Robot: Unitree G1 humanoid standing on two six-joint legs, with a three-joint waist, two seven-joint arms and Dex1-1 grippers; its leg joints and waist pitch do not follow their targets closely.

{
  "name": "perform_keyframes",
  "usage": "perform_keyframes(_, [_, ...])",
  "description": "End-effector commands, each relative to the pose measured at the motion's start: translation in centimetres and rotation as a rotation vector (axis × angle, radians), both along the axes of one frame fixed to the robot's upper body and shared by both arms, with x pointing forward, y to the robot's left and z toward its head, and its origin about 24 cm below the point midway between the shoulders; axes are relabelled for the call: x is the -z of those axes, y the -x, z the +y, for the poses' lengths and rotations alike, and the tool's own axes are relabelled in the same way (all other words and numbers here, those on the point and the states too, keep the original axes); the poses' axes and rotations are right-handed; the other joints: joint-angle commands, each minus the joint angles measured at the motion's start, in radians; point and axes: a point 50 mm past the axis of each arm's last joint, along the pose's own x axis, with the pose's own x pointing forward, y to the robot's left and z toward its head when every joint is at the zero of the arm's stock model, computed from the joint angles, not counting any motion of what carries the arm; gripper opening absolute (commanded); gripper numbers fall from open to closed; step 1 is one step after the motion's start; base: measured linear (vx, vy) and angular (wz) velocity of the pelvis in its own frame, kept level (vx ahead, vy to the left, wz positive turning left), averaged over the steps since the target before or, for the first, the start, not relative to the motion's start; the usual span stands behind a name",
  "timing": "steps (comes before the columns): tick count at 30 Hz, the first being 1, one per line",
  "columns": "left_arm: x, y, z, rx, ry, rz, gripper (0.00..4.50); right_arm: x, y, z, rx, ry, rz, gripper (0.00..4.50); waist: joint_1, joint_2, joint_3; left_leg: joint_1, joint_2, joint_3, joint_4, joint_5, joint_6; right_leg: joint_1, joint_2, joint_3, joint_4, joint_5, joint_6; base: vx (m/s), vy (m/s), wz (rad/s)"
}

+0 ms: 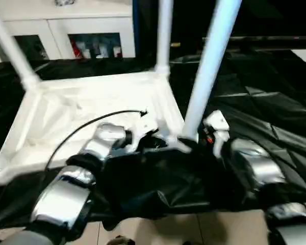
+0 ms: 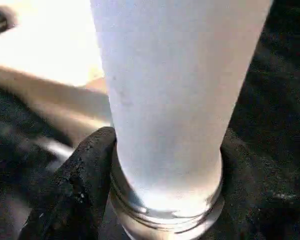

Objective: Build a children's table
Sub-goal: Rotate leg to tighten

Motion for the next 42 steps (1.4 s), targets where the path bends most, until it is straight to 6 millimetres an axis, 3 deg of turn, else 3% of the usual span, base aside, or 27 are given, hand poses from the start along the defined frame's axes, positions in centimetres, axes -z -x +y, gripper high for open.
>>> perform_keyframes(1, [-1.4,-1.1,-1.3,-0.109,0.038,-0.043,0.00,3.0,0.3,-0.7,0.219,0.032,0.147,2.73,-0.015,0.005,-0.068,0.043,0.076,-0.065,-0.088,-0.478,-0.050,0.016,-0.075,0.038,-0.092,-0.517,-0.179,0.000,0.000,0.00])
perform_keyframes(5, [-1.5,-1.2,-3.0,-0.165,0.034,-0.046,0.00,3.2,-0.4,0.8,0.356,-0.009,0.179,2.73,-0.030,0.006,-0.072,0.037,0.074,-0.063,-0.090,-0.470,-0.045,0.020,-0.073,0.039,-0.089,-0.430,-0.202,0.000,0.000,0.00])
perform_keyframes(8, [-1.5,-0.9,-4.2,-0.134,0.035,-0.047,0.00,2.7,-0.8,2.8,0.321,-0.023,0.157,2.73,-0.029,0.008,-0.075,0.033,0.071,-0.057,-0.087,-0.432,-0.020,0.025,-0.076,0.042,-0.088,-0.368,-0.219,0.000,0.000,0.00])
perform_keyframes(9, [-1.6,-0.8,-4.4,-0.119,0.035,-0.049,0.00,2.2,-1.1,3.5,0.280,-0.038,0.131,3.07,-0.029,0.007,-0.076,0.030,0.070,-0.057,-0.087,-0.425,-0.014,0.029,-0.076,0.042,-0.086,-0.357,-0.222,0.000,0.000,0.00])
perform_keyframes(10, [-1.6,-0.8,-4.4,-0.112,0.035,-0.051,0.00,2.0,-1.2,3.6,0.265,-0.045,0.120,3.07,-0.026,0.006,-0.076,0.030,0.070,-0.055,-0.087,-0.411,-0.006,0.030,-0.076,0.042,-0.085,-0.346,-0.224,0.000,0.000,0.00])
perform_keyframes(14, [-1.6,-0.7,-3.9,-0.055,0.035,-0.055,0.00,1.3,-1.4,3.7,0.176,-0.040,0.083,3.61,-0.023,0.007,-0.078,0.026,0.072,-0.054,-0.087,-0.373,0.016,0.038,-0.076,0.041,-0.079,-0.314,-0.237,0.000,0.000,0.00])
perform_keyframes(18, [-1.4,0.1,-2.8,0.119,0.031,-0.034,0.00,0.0,-1.2,2.4,0.002,0.006,0.007,3.61,-0.011,0.001,-0.081,0.022,0.075,-0.047,-0.082,-0.318,0.046,0.046,-0.075,0.039,-0.071,-0.255,-0.258,0.000,0.000,0.00])
perform_keyframes(21, [-1.2,0.4,-2.2,0.168,0.020,-0.025,0.00,-0.2,-1.0,1.5,-0.065,0.078,-0.021,3.61,0.000,0.003,-0.084,0.020,0.079,-0.041,-0.077,-0.255,0.071,0.044,-0.074,0.039,-0.057,-0.172,-0.287,0.000,0.000,0.00])
perform_keyframes(26, [-1.0,1.1,-0.6,0.287,0.006,0.010,0.00,-0.9,0.7,-0.1,-0.303,0.109,-0.045,3.61,0.017,0.001,-0.080,0.020,0.081,-0.042,-0.077,-0.262,0.083,0.046,-0.077,0.040,-0.062,-0.237,-0.271,0.000,0.000,0.00])
perform_keyframes(31, [-1.1,1.5,0.8,0.359,0.023,0.056,0.00,-1.3,2.4,-1.1,-0.458,0.090,-0.018,3.61,0.032,0.002,-0.075,0.028,0.088,-0.046,-0.084,-0.326,0.053,0.039,-0.079,0.044,-0.072,-0.333,-0.247,0.000,0.000,0.00])
perform_keyframes(34, [-1.1,1.7,1.4,0.381,0.027,0.076,0.00,-1.6,2.8,-1.4,-0.483,0.055,-0.004,3.45,0.035,0.003,-0.076,0.028,0.089,-0.048,-0.087,-0.329,0.037,0.038,-0.079,0.045,-0.070,-0.336,-0.248,0.000,0.000,0.00])
perform_keyframes(42, [-1.2,1.8,2.0,0.396,0.030,0.093,0.00,-1.7,3.5,-1.7,-0.536,0.030,0.039,2.83,0.039,0.001,-0.078,0.025,0.086,-0.046,-0.084,-0.297,0.038,0.039,-0.080,0.045,-0.067,-0.310,-0.251,0.000,0.000,0.00])
